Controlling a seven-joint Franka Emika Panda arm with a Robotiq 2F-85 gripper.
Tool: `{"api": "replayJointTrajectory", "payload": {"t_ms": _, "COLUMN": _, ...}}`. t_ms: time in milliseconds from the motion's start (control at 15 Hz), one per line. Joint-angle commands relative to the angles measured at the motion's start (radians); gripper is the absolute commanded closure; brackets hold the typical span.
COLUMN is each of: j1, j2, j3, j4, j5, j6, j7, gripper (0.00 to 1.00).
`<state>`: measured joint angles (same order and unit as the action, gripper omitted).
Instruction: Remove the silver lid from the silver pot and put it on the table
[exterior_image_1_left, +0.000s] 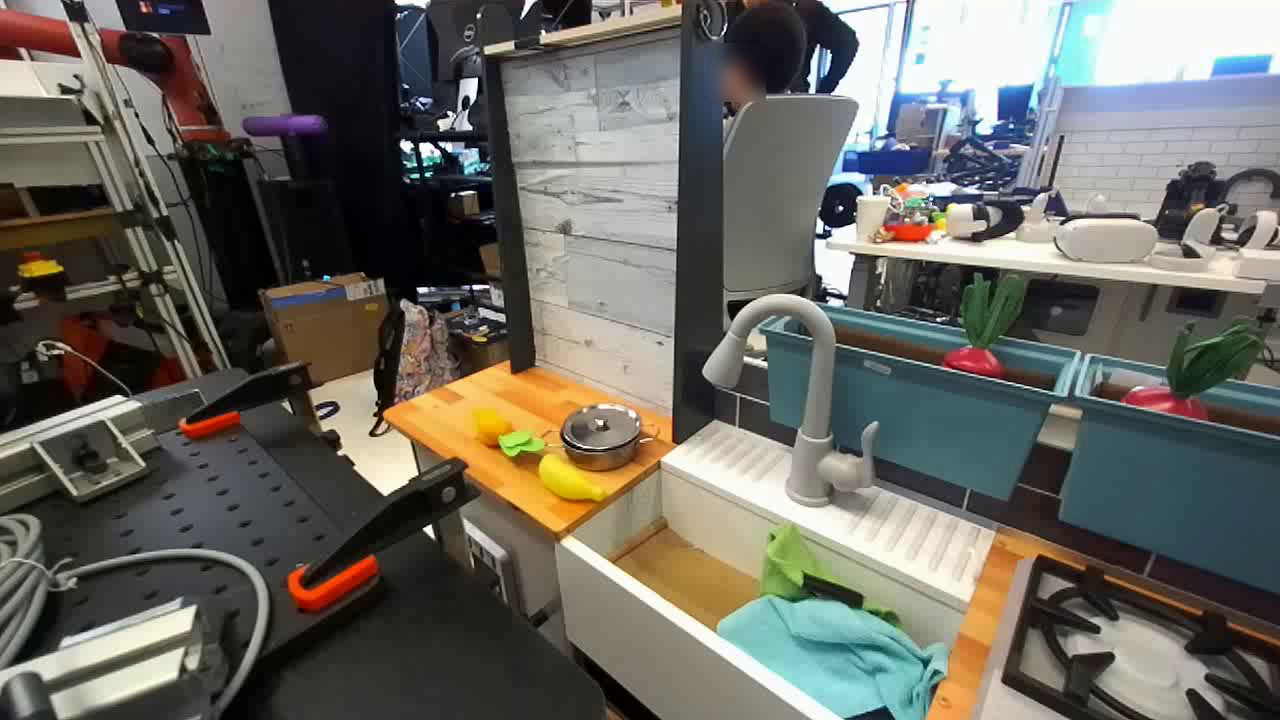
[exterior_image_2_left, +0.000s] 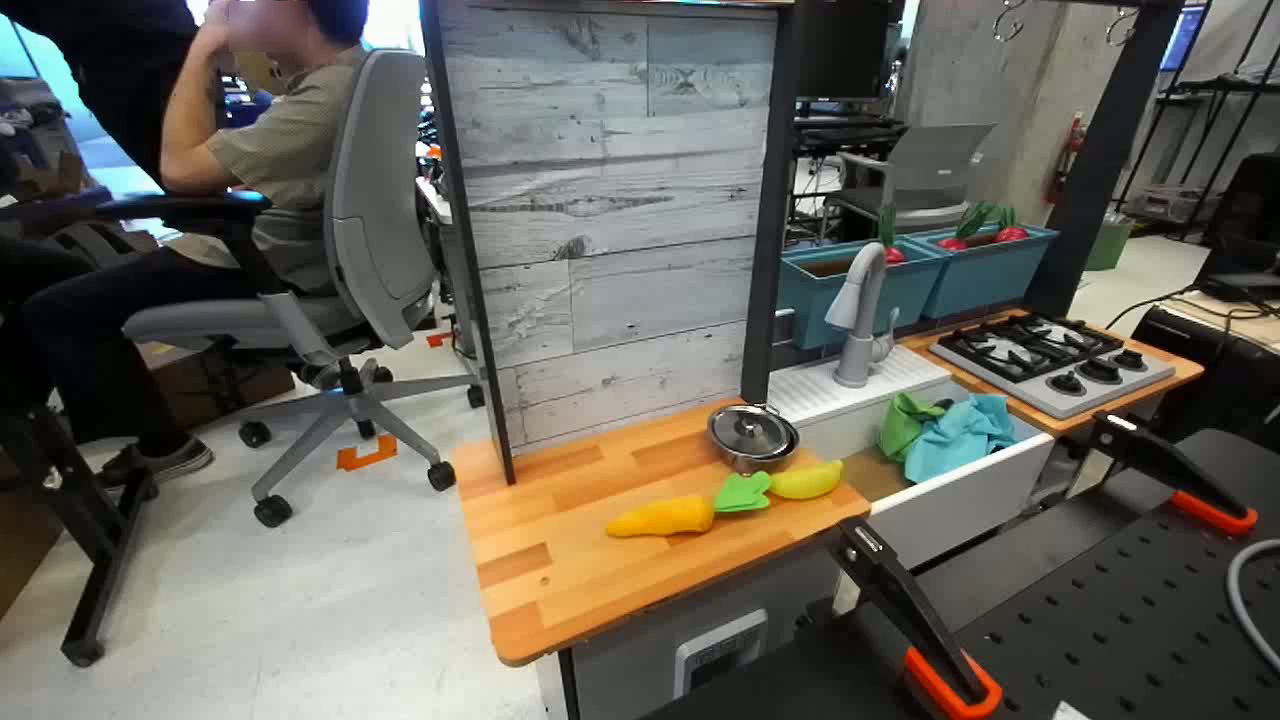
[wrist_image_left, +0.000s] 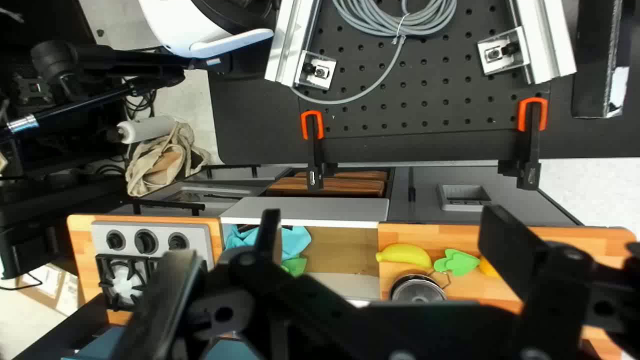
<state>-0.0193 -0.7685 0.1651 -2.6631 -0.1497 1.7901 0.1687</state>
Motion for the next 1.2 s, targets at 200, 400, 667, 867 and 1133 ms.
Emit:
{"api": "replayJointTrajectory", "payload": {"t_ms": 200, "j1": 0.017, "j2": 0.003, "j3": -0.014, "j4": 0.002, "j5": -0.009, "j6": -0.003, "j7": 0.010, "gripper": 0.00}}
{"api": "replayJointTrajectory", "payload": {"t_ms": 400, "j1": 0.017, "j2": 0.003, "j3": -0.014, "j4": 0.002, "j5": -0.009, "j6": -0.003, "j7": 0.010, "gripper": 0.00}}
{"api": "replayJointTrajectory", "payload": {"t_ms": 667, "j1": 0.005, "j2": 0.075, "j3": -0.025, "j4": 0.031, "j5": -0.002, "j6": 0.060, "j7": 0.019, "gripper": 0.00}}
{"api": "replayJointTrajectory", "payload": {"t_ms": 867, "j1": -0.010, "j2": 0.195, "j3": -0.040, "j4": 0.040, "j5": -0.018, "j6": 0.247, "j7": 0.014, "gripper": 0.00}}
{"api": "replayJointTrajectory", "payload": {"t_ms": 1133, "j1": -0.006, "j2": 0.418, "j3": -0.106, "j4": 0.074, "j5": 0.015, "j6": 0.520, "j7": -0.054, "gripper": 0.00}}
